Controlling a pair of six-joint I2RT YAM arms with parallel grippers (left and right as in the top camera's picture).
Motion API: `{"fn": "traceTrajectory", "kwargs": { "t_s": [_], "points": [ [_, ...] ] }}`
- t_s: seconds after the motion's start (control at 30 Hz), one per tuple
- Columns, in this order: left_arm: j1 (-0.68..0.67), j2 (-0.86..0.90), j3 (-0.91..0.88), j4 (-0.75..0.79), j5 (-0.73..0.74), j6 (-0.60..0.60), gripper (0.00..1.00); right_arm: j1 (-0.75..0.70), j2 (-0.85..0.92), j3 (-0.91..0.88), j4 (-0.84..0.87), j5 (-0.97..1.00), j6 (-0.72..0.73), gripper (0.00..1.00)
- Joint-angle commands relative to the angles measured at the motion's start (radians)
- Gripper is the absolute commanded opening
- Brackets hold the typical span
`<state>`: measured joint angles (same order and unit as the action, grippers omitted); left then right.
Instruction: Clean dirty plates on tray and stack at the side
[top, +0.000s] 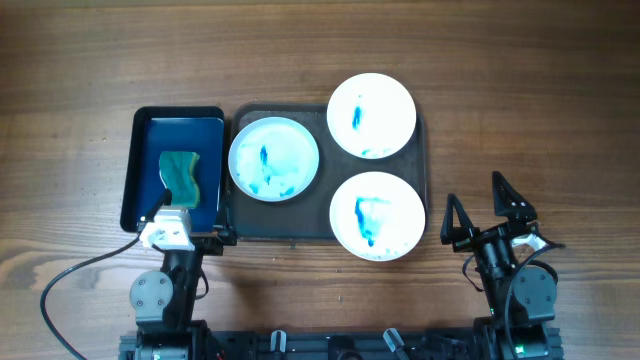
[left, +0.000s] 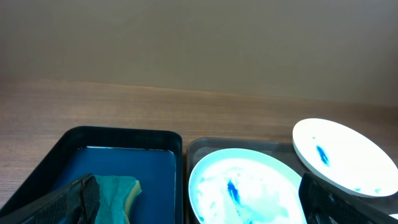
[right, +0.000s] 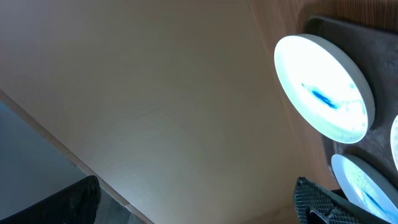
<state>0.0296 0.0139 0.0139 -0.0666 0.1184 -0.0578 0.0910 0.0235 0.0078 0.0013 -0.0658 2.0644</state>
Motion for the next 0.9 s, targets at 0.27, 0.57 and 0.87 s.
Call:
{"fn": "traceTrajectory", "kwargs": {
  "t_s": [0.27, 0.57, 0.87],
  "points": [
    [-0.002, -0.005, -0.008, 0.002, 0.008, -0.002, 1.0, 0.003, 0.006, -0.002, 0.013, 0.139, 0.002, 1.0],
    [-0.002, 0.006, 0.007, -0.008, 0.06, -0.002, 1.0, 0.003, 0.007, 0.049, 0.171, 0.042, -1.283, 1.0],
    [-0.002, 0.261, 0.24, -0.134, 0.064, -0.002, 1.0, 0.003, 0.292, 0.327, 0.001, -0.011, -1.685, 1.0]
  ]
}}
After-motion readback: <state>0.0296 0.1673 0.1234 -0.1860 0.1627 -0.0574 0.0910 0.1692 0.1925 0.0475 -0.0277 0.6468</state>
